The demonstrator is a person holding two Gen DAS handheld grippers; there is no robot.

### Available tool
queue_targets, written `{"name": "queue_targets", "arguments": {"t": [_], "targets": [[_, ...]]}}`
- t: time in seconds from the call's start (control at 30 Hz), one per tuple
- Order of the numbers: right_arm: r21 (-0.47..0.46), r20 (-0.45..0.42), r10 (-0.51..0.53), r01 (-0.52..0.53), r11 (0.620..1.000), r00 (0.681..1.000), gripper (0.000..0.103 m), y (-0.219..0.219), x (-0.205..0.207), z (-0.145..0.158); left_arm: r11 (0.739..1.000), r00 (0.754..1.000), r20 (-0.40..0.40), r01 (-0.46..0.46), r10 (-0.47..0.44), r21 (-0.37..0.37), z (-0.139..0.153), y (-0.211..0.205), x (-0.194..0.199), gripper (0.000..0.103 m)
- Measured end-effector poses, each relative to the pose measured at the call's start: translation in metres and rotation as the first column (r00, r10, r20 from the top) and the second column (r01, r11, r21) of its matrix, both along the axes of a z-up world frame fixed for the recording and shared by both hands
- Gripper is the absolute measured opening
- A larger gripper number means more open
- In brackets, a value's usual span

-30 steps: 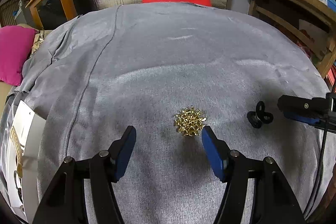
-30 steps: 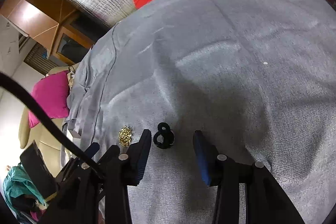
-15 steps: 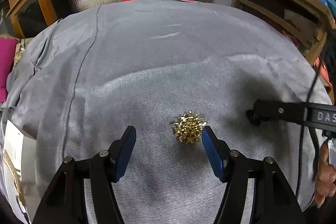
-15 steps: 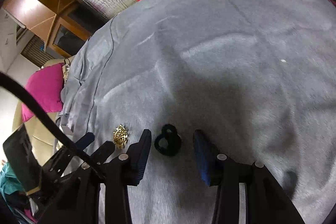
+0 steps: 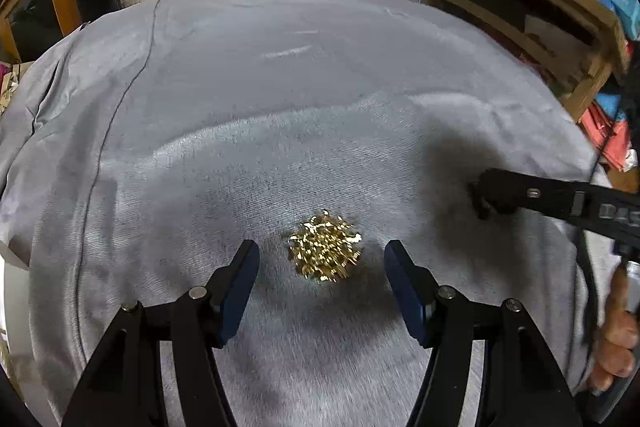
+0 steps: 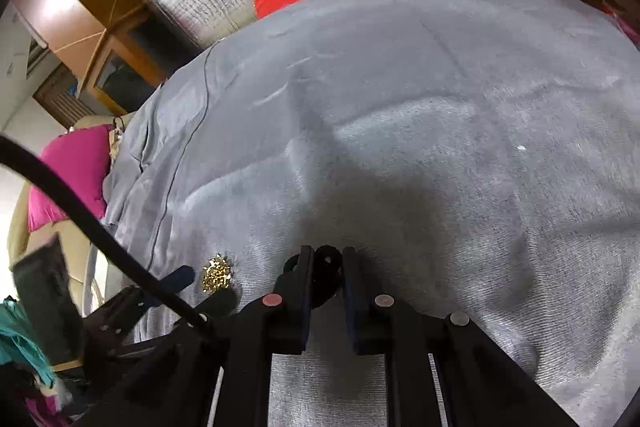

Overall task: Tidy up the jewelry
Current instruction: 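Grasp the gold brooch with the left gripper while the right gripper grasps the black clip, then carry the brooch with the left gripper while the right gripper carries the clip to the tray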

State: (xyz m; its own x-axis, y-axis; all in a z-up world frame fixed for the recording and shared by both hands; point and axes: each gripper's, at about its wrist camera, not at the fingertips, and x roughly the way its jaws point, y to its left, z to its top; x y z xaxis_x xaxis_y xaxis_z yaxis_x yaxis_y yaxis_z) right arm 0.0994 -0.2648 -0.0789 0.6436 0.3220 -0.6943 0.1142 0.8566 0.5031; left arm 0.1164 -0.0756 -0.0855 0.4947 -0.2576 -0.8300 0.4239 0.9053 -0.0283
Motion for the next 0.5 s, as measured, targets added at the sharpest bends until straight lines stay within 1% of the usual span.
{"name": "queue_targets", "arguments": {"t": [0.03,0.13,0.2,0.27,0.3,0.5], "targets": [[0.003,-0.006,-0.001,0.001,1.000,1.000,0.015,-0.001,0.000,-0.001,1.000,1.000,-0.004,-0.009,0.009,-0.001,-0.003,0.000,0.003,0.066],[0.003,-0.015,0.004,-0.004,1.000,1.000,0.015,-0.002,-0.001,-0.001,0.998,0.999,0.011,-0.034,0.034,-0.044,-0.003,0.002,0.007,0.066],[0.002,-0.011,0.008,-0.008,1.000,1.000,0.015,-0.001,-0.002,0.001,0.998,0.999,0.016,-0.039,0.040,-0.050,-0.004,0.002,0.008,0.063],[0.004,-0.005,0.008,-0.008,1.000,1.000,0.015,0.001,-0.002,0.003,0.998,0.998,0.030,-0.045,0.046,-0.034,-0.004,0.002,0.006,0.043],[0.006,-0.001,0.010,-0.010,1.000,1.000,0.015,0.002,-0.001,0.004,0.998,0.999,0.035,-0.040,0.042,-0.038,-0.003,0.002,0.005,0.039],[-0.002,0.016,0.025,-0.025,1.000,1.000,0.015,0.009,-0.002,0.010,0.996,0.997,0.027,-0.069,0.070,-0.051,0.001,0.009,0.002,0.039]]}}
